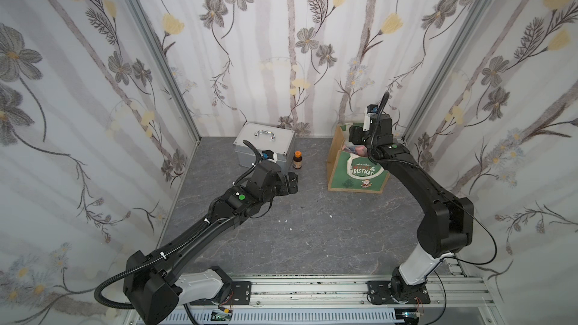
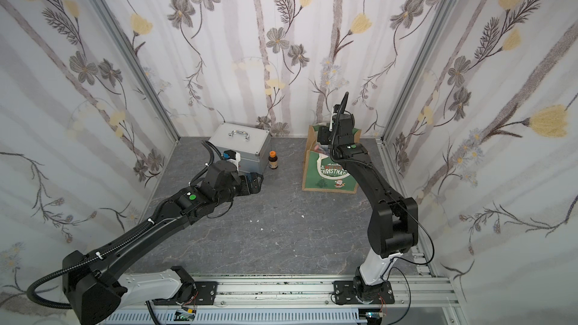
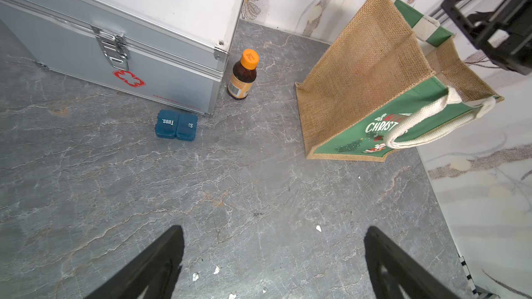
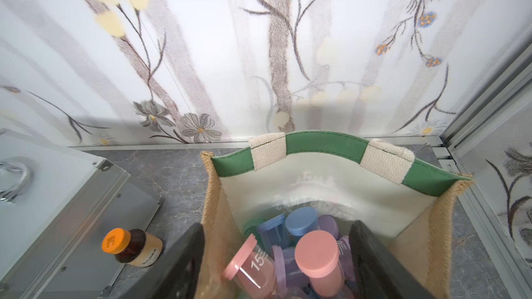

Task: Put the hourglass into the canvas bag
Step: Place the hourglass in the canvas bag, then reset both arms

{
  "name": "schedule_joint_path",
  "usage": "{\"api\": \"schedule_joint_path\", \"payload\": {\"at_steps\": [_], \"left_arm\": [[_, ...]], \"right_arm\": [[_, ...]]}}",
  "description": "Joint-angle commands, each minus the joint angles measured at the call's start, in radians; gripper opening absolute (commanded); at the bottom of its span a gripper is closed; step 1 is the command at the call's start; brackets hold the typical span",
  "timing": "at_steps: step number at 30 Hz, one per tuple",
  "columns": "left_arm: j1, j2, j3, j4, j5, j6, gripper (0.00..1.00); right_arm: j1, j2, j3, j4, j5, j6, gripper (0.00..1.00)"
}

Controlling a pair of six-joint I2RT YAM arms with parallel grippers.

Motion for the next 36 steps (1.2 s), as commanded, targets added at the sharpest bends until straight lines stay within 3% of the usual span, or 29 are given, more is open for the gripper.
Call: {"api": "schedule_joint_path", "payload": {"at_steps": [1, 7, 12, 18, 22, 26, 28, 31, 33, 35, 36], "left_arm": [[0.006, -0.020, 0.001, 0.022, -0.030, 0.009, 1.00], [0.033, -0.074, -0.024, -0.008, -0.109, 0.035, 1.00], [0.111, -0.102, -0.064, -0.042, -0.159, 0.019, 1.00], [0.300, -0.104, -0.194, 0.003, -0.237, -0.038, 1.00], [0.420, -0.091, -0.307, 0.129, -0.377, 0.006, 1.00], [0.480, -0.062, -0.440, 0.380, -0.507, 0.199, 1.00], [0.493, -0.026, -0.508, 0.541, -0.535, 0.305, 1.00], [0.501, 0.021, -0.569, 0.707, -0.523, 0.418, 1.00], [0.513, 0.076, -0.657, 0.950, -0.479, 0.490, 1.00], [0.528, 0.150, -0.700, 1.126, -0.398, 0.547, 1.00], [0.533, 0.195, -0.692, 1.171, -0.376, 0.573, 1.00]], "right_arm": [[0.004, -0.080, -0.047, 0.061, -0.040, 0.042, 0.81], [0.010, -0.336, -0.225, 0.110, -0.061, 0.070, 0.92], [0.008, -0.536, -0.353, 0.070, -0.018, 0.103, 1.00], [-0.020, -0.786, -0.682, 0.096, 0.160, 0.177, 1.00], [-0.089, -0.887, -0.983, 0.228, 0.235, 0.211, 1.00], [-0.199, -0.862, -1.190, 0.476, 0.235, 0.192, 1.00], [-0.236, -0.835, -1.190, 0.506, 0.260, 0.159, 1.00], [-0.270, -0.758, -1.241, 0.692, 0.275, 0.081, 1.00], [-0.321, -0.653, -1.301, 0.907, 0.179, 0.055, 1.00], [-0.357, -0.568, -1.220, 0.865, 0.129, 0.057, 1.00], [-0.361, -0.527, -1.217, 0.939, 0.087, 0.027, 1.00]]}}
